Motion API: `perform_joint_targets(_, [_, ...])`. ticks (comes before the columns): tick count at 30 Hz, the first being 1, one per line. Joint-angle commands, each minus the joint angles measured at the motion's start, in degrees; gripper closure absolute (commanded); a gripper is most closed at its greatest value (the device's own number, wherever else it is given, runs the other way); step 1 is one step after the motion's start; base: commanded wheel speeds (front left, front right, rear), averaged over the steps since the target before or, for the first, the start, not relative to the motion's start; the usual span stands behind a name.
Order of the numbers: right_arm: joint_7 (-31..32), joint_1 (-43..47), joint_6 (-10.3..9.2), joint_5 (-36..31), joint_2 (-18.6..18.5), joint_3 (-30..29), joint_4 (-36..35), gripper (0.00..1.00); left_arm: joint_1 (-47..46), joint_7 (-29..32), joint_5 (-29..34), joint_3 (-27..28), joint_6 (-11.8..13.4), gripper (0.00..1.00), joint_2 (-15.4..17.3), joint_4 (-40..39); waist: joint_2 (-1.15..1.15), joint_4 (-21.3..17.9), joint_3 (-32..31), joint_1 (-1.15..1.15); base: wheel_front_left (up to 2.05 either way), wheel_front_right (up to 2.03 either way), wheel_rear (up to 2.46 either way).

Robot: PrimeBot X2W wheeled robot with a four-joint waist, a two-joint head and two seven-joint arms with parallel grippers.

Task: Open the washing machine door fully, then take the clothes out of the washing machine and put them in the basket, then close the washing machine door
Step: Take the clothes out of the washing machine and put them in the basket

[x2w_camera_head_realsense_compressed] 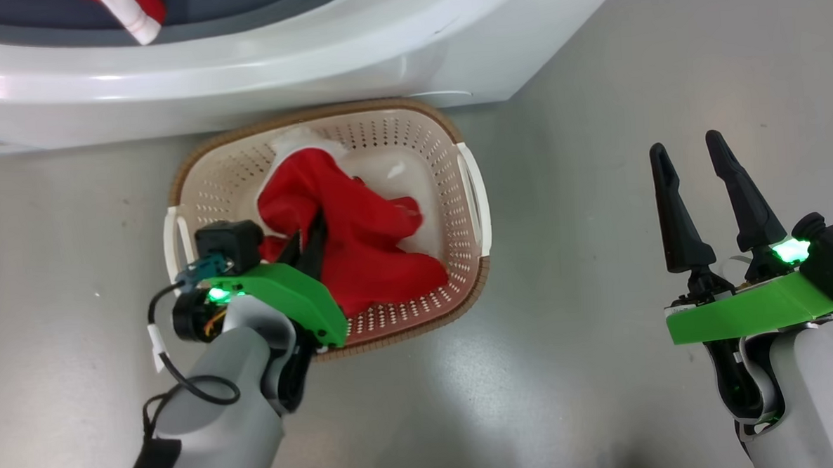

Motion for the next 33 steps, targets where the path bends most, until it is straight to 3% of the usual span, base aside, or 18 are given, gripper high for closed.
perform_joint_targets(1, [-0.36, 0.12, 0.43, 0.27, -0.11, 1.4, -1.49, 0.0, -0.84, -1.01, -0.47, 1.21, 0.06, 1.0, 1.5, 0.26, -0.01, -0.68, 0.93, 0.0, 0.0, 0.0, 0.0])
perform_joint_targets(7, [-0.36, -0.83, 0.43, 0.45, 0.15, 1.39, -1.62, 0.0, -3.28, -1.62, -1.78, 1.78, -1.39, 1.0, 1.5, 5.23, -0.01, -1.71, 3.33, 0.0, 0.0, 0.0, 0.0])
perform_joint_targets(29, [-0.36, -3.77, 0.43, 0.83, 0.92, 2.59, -1.81, 0.0, -8.31, -1.68, 1.66, 5.09, -2.16, 1.0, 1.5, 13.71, -0.01, -4.62, 8.75, 0.0, 0.0, 0.0, 0.0])
perform_joint_targets(30, [-0.36, -3.81, 0.43, 0.86, 0.94, 2.68, -1.74, 0.0, -8.41, -1.68, 1.57, 4.97, -2.19, 0.97, 1.5, 14.02, -0.01, -4.66, 8.73, 0.0, 0.0, 0.0, 0.0])
perform_joint_targets(33, [-0.36, -3.8, 0.43, 0.89, 0.97, 2.83, -1.53, 0.0, -8.43, -1.68, 1.22, 4.85, -2.3, 0.57, 1.5, 14.51, -0.01, -4.67, 8.39, 0.0, 0.0, 0.0, 0.0])
